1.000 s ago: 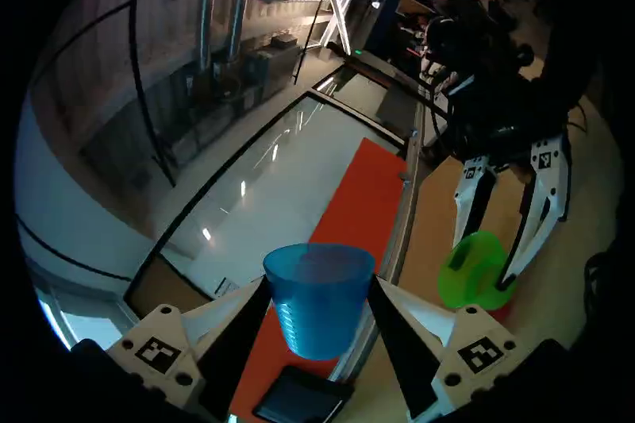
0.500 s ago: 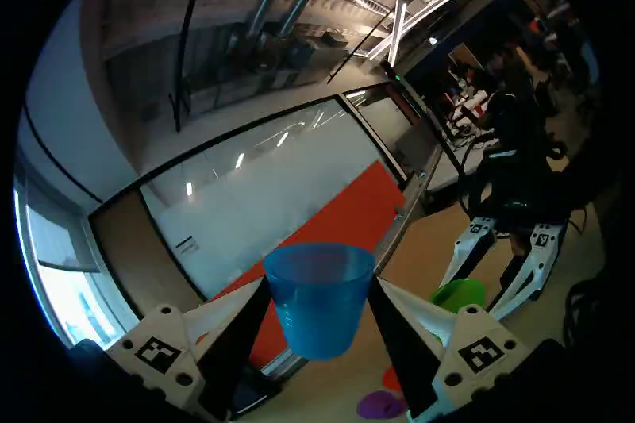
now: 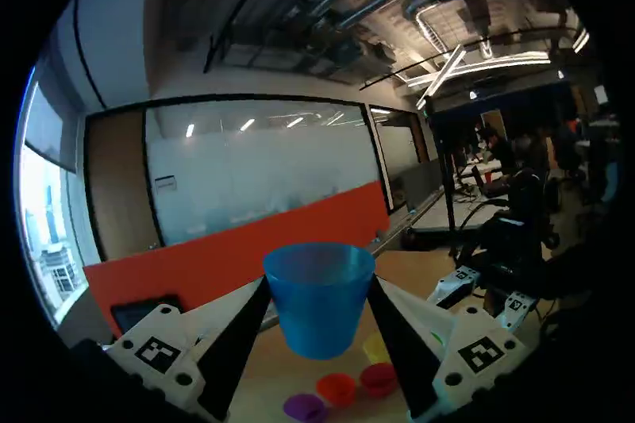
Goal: Pour water
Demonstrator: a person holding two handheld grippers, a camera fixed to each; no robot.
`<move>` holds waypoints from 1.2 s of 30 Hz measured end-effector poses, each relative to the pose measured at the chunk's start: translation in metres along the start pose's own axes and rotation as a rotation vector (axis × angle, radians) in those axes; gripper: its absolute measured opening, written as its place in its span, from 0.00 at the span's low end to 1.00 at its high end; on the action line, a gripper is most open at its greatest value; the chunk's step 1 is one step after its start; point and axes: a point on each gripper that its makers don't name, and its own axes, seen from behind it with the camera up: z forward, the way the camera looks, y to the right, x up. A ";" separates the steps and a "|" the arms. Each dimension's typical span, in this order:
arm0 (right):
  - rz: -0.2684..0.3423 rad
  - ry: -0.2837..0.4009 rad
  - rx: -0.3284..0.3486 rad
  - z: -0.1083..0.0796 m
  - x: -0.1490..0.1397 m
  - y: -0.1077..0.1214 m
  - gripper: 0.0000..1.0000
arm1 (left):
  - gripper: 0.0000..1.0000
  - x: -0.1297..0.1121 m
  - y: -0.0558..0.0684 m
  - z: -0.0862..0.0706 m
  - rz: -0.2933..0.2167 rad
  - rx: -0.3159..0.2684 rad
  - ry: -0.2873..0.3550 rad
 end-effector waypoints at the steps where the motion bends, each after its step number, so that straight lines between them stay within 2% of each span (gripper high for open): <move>1: 0.000 0.000 0.000 0.000 0.000 0.000 0.90 | 0.85 -0.001 -0.002 0.001 -0.028 0.001 -0.004; 5: 0.000 0.002 -0.002 -0.001 0.002 0.000 0.90 | 0.85 -0.003 -0.007 0.003 -0.118 -0.004 -0.007; 9: 0.001 0.001 -0.002 -0.001 0.002 0.000 0.90 | 0.85 -0.006 -0.008 0.003 -0.154 -0.015 -0.008; 20: 0.019 -0.024 -0.005 0.000 -0.002 0.002 0.90 | 0.85 -0.024 -0.012 -0.005 -0.145 -0.012 -0.033; 29: 0.021 -0.063 -0.040 -0.008 -0.006 0.018 0.90 | 0.85 -0.072 -0.016 -0.019 -0.157 0.007 -0.088; 36: 0.027 -0.087 -0.062 -0.018 -0.009 0.030 0.91 | 0.85 -0.108 -0.011 -0.032 -0.174 0.004 -0.135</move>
